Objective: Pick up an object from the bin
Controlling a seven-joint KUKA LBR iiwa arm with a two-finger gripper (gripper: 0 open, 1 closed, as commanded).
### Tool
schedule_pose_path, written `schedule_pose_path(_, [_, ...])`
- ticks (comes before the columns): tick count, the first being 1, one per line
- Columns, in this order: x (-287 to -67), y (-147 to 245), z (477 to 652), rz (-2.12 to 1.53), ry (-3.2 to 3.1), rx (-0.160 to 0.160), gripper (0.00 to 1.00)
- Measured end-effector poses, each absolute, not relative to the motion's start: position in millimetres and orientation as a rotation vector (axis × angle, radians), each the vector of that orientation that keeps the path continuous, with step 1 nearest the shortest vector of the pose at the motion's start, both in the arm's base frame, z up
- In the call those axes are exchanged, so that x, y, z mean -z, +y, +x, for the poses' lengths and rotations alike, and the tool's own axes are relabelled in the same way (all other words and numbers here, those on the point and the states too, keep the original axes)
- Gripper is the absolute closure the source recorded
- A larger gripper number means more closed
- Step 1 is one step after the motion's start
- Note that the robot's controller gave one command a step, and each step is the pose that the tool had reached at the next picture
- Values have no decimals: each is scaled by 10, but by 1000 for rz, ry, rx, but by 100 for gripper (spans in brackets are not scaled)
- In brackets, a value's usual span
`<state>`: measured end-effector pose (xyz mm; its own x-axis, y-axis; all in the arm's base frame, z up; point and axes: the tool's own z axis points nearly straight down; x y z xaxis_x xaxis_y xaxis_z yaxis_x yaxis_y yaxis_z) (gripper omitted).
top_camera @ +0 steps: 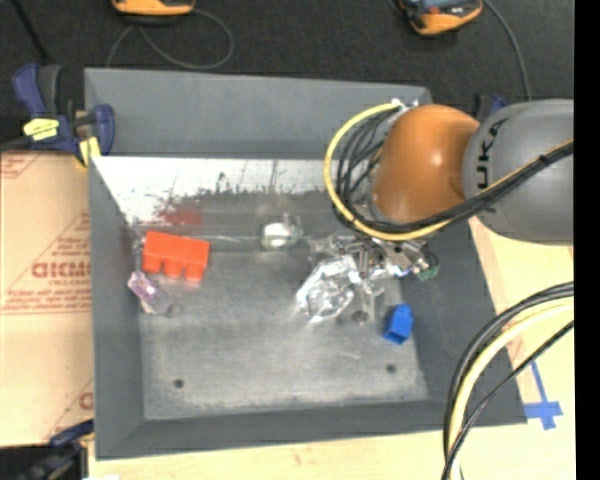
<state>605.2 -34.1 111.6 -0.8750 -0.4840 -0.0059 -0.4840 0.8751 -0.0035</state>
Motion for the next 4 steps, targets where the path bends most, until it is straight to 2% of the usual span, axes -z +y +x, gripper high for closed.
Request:
schedule_pose_path(1, [-1254, -277, 6145, -1036, 2959, 4, 0])
schedule_pose_path(2, [-1128, -282, 6167, -1251, 2865, 7, 0])
schedule_pose_path(3, [-1110, -282, 6165, -1363, 2817, 7, 0])
schedule_pose_path(4, [-1094, -279, 6152, -1363, 2820, 2, 100])
